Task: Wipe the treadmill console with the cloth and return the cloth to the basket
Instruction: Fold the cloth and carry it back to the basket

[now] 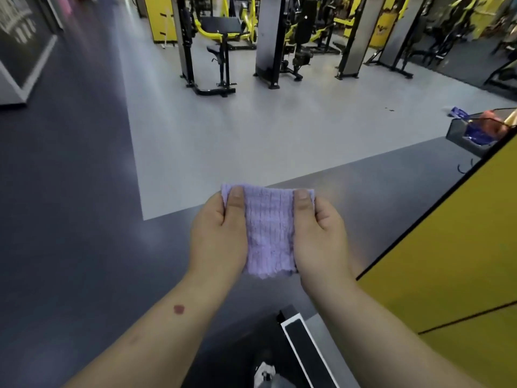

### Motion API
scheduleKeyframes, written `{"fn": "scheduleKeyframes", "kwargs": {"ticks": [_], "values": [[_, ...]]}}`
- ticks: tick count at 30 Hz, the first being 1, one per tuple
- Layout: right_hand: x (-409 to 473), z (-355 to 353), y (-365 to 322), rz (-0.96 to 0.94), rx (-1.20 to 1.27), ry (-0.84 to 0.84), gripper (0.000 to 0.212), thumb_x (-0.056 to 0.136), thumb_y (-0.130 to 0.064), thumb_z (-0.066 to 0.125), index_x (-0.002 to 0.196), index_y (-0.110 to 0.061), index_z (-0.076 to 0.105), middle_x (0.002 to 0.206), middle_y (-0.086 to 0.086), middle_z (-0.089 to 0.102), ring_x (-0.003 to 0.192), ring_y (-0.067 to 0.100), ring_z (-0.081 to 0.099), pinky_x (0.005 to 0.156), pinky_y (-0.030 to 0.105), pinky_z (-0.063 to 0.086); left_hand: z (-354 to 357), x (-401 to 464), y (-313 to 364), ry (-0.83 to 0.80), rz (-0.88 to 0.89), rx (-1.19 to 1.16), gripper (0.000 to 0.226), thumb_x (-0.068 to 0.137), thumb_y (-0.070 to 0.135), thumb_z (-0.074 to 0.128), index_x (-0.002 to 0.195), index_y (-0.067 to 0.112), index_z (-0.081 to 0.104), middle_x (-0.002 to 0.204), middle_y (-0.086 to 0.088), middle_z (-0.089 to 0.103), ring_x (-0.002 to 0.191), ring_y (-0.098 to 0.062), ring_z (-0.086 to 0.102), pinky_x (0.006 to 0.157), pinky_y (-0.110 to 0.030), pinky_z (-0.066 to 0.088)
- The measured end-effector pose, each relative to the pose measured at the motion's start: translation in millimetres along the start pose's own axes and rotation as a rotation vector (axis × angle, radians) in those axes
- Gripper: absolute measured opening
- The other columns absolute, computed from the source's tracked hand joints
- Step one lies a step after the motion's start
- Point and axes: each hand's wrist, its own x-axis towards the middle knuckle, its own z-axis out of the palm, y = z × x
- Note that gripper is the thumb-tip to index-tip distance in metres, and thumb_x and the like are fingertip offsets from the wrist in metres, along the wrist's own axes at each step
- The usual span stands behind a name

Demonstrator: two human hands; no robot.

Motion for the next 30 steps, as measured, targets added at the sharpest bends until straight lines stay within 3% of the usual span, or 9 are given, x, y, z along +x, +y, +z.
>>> {"fn": "scheduleKeyframes", "kwargs": {"ticks": [3,9,13,16,20,24,30], "values": [[55.6,25.4,11.1,-0.002,0.001,-0.018,0.048,0.102,-0.049,0.048,0.084,-0.006,0.058,0.074,0.018,0.064,0.065,0.02,0.058,0.062,0.052,0.054,13.4,53.3,-6.2,0.02,-0.025,0.006,0.042,0.107,0.039,0.045,0.07,0.02,0.047,0.05,0.02,0.048,0.046,0.002,0.041,0.044,-0.013,0.035],[193.2,76.8,20.1,-0.029,0.007,-0.092,0.049,0.096,-0.058,0.047,0.083,-0.012,0.058,0.075,0.009,0.066,0.068,0.015,0.058,0.066,0.051,0.055,49.9,180.0,-9.0,0.11,0.018,0.041,0.043,0.107,0.041,0.046,0.078,0.011,0.056,0.059,0.014,0.052,0.055,-0.004,0.046,0.05,-0.018,0.041],[266.4,109.7,12.8,-0.04,0.037,-0.132,0.048,0.101,-0.05,0.049,0.084,-0.006,0.056,0.073,0.005,0.06,0.067,0.015,0.054,0.062,0.05,0.053,69.3,253.5,-6.1,0.167,-0.006,0.036,0.042,0.107,0.042,0.046,0.08,0.012,0.059,0.061,0.013,0.055,0.055,-0.002,0.047,0.05,-0.017,0.043],[310.6,124.4,10.7,-0.032,0.056,-0.158,0.045,0.104,-0.044,0.049,0.085,-0.004,0.055,0.072,0.003,0.058,0.065,0.014,0.053,0.055,0.041,0.049,84.1,300.4,-8.8,0.183,-0.023,0.022,0.041,0.107,0.042,0.047,0.081,0.012,0.06,0.059,0.015,0.056,0.054,0.001,0.048,0.05,-0.016,0.044],[373.2,139.7,19.0,-0.061,0.037,-0.124,0.04,0.104,-0.041,0.049,0.074,-0.015,0.051,0.064,-0.007,0.05,0.058,0.008,0.045,0.051,0.024,0.04,112.6,364.1,-18.8,0.164,-0.031,0.017,0.04,0.106,0.043,0.047,0.079,0.017,0.061,0.059,0.017,0.059,0.055,0.0,0.051,0.052,-0.018,0.045],[437.5,154.4,44.5,-0.088,0.006,-0.04,0.043,0.103,-0.043,0.049,0.073,-0.011,0.046,0.063,-0.006,0.044,0.059,0.01,0.041,0.052,0.026,0.037,147.6,430.6,-41.8,0.088,0.006,0.013,0.038,0.106,0.045,0.045,0.083,0.021,0.064,0.069,0.011,0.068,0.061,-0.002,0.058,0.058,-0.025,0.052],[540.0,189.9,145.6,-0.157,-0.007,0.103,0.041,0.104,-0.043,0.047,0.072,-0.017,0.05,0.062,-0.009,0.047,0.058,0.011,0.043,0.051,0.028,0.039,209.0,540.4,-139.2,-0.066,0.103,-0.065,0.036,0.106,0.045,0.045,0.083,0.025,0.065,0.071,0.017,0.068,0.06,0.004,0.059,0.054,-0.015,0.048]]}}
